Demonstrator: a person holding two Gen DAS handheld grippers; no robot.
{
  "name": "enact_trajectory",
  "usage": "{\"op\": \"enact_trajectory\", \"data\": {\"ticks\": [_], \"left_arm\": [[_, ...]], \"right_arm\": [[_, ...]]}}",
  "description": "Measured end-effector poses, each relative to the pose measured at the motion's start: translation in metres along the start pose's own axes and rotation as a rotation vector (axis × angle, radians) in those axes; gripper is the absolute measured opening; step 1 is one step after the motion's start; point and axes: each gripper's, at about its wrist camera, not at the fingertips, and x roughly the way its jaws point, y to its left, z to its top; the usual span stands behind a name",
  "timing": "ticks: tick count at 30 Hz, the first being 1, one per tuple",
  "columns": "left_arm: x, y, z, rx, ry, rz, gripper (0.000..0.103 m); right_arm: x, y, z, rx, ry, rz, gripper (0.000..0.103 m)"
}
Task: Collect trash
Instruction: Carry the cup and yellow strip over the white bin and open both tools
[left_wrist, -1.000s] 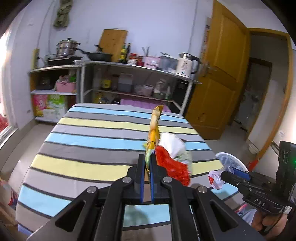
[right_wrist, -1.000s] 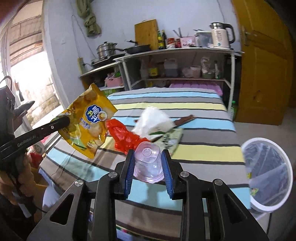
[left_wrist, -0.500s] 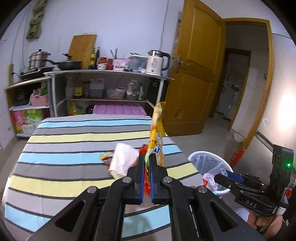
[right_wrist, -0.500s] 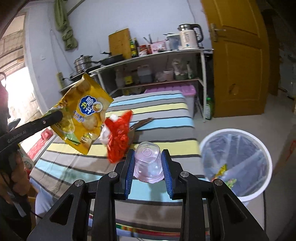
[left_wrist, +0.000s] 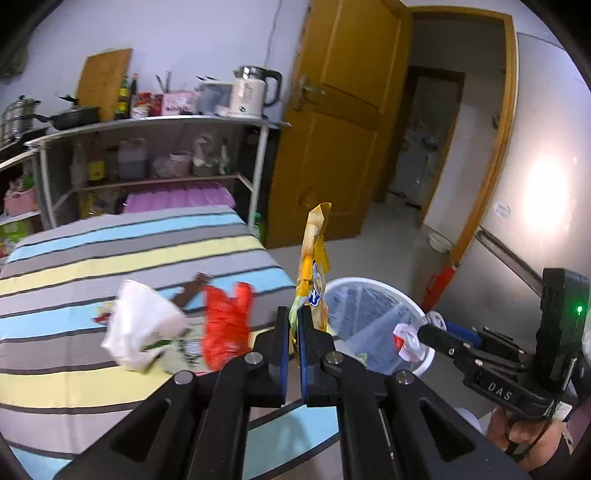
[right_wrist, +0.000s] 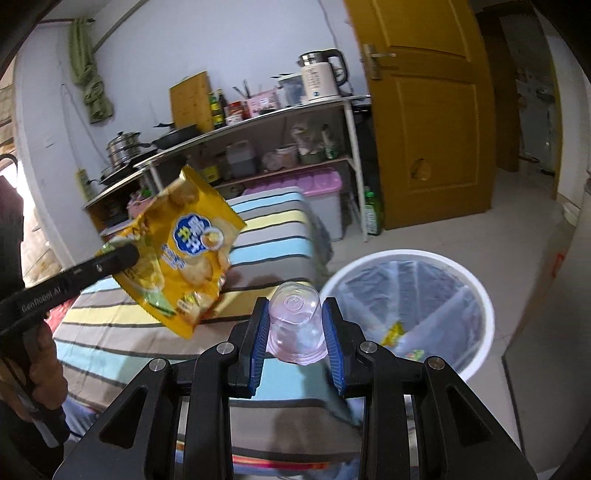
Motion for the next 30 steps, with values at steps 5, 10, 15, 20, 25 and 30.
{"op": "enact_trajectory", "data": {"ticks": [5, 10, 15, 20, 25, 30], "left_arm": [[0.025, -0.02, 0.004, 0.031, 0.037, -0.044, 0.005], [0.047, -0.04, 0.008, 0.056, 0.064, -0.087, 0.005], [0.069, -0.055, 0.007, 0.063, 0.096, -0.111, 0.005], [0.088, -0.062, 0.003, 0.064, 0.125, -0.117, 0.005], [0.103, -0.067, -0.001, 0.062, 0.153, -0.12, 0.005], [0.117, -0.067, -0.003, 0.06, 0.187, -0.126, 0.006]], "right_arm": [[0.004, -0.025, 0.001, 0.04, 0.005, -0.042, 0.03], [0.01, -0.044, 0.0, 0.067, 0.018, -0.065, 0.03], [0.019, -0.061, -0.003, 0.092, 0.039, -0.075, 0.03], [0.028, -0.073, -0.005, 0.108, 0.057, -0.087, 0.03], [0.036, -0.083, -0.007, 0.123, 0.075, -0.096, 0.031], [0.047, -0.093, -0.009, 0.148, 0.104, -0.113, 0.031]]}}
